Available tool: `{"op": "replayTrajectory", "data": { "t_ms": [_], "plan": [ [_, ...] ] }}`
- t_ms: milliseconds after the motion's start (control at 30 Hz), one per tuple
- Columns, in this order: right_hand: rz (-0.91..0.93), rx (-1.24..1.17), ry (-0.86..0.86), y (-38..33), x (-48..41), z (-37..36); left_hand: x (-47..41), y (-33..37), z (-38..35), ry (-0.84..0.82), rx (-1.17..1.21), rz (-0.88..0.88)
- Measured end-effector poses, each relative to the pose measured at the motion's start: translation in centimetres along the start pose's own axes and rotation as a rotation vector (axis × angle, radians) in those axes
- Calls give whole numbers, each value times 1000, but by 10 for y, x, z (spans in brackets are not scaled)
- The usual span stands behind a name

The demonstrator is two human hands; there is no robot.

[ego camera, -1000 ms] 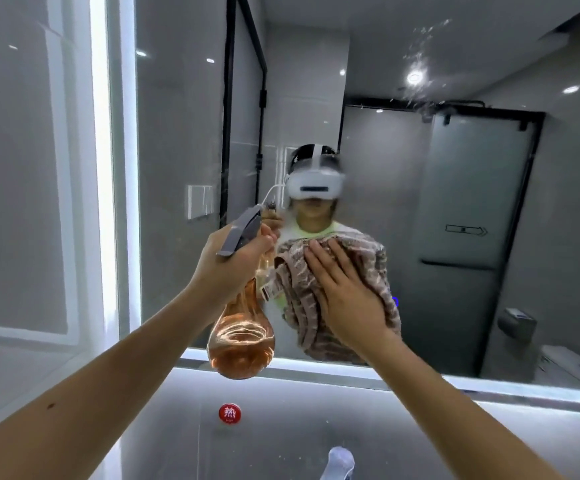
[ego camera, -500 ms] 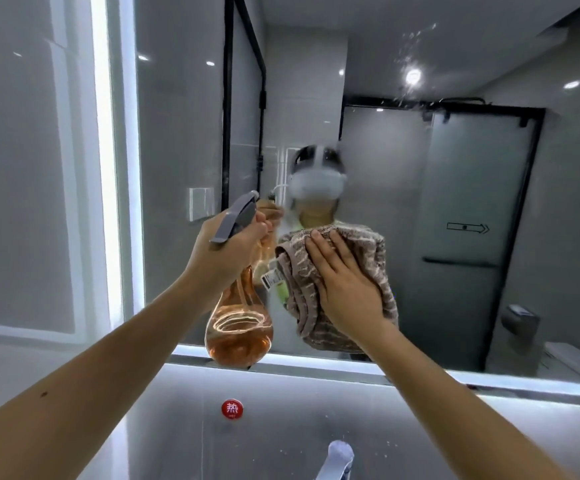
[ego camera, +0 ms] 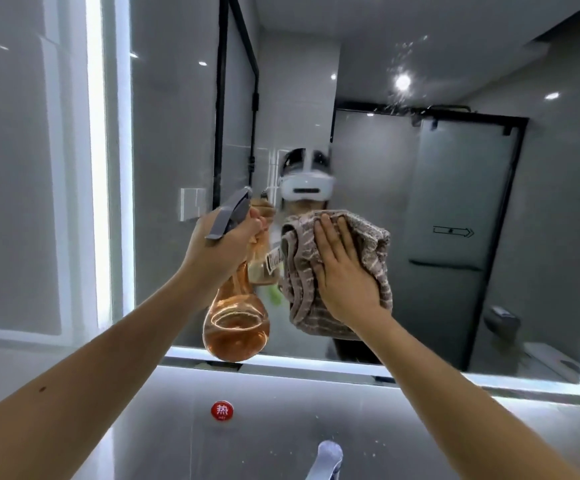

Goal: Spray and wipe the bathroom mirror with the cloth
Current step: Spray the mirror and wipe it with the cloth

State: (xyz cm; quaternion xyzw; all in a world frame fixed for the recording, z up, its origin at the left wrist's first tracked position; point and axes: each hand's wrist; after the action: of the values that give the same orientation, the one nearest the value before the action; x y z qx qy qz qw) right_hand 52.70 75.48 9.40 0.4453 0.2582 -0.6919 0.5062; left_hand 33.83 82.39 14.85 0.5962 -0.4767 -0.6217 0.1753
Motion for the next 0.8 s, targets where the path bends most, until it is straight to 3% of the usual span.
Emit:
{"op": "replayTrajectory", "data": {
  "t_ms": [200,300,467,667,800],
  "plan": [
    [111,73,55,20,-57,25,-1,2,-6,-18,45,26],
    [67,61,168,13,-83,36,-6,7,-9,-4,47,-16],
    [-64,7,140,6,-44,11,-5,3,-7,1,12,-32],
    [142,189,243,29,-58,24,-6,0,-6,-44,-8,-61],
    [143,268,305,36,-94,37,-13,6,-7,-11,48,-69]
  ]
}}
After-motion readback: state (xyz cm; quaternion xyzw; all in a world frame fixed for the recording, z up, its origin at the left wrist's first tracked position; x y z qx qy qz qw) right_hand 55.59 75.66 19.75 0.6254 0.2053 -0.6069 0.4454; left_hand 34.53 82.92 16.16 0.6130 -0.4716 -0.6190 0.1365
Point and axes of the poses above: each hand's wrist, its own x-axis away from the middle knuckle, its own z-axis out of the back of the hand, y = z × x, and after that the axes turned 14 degrees about y, right-handed
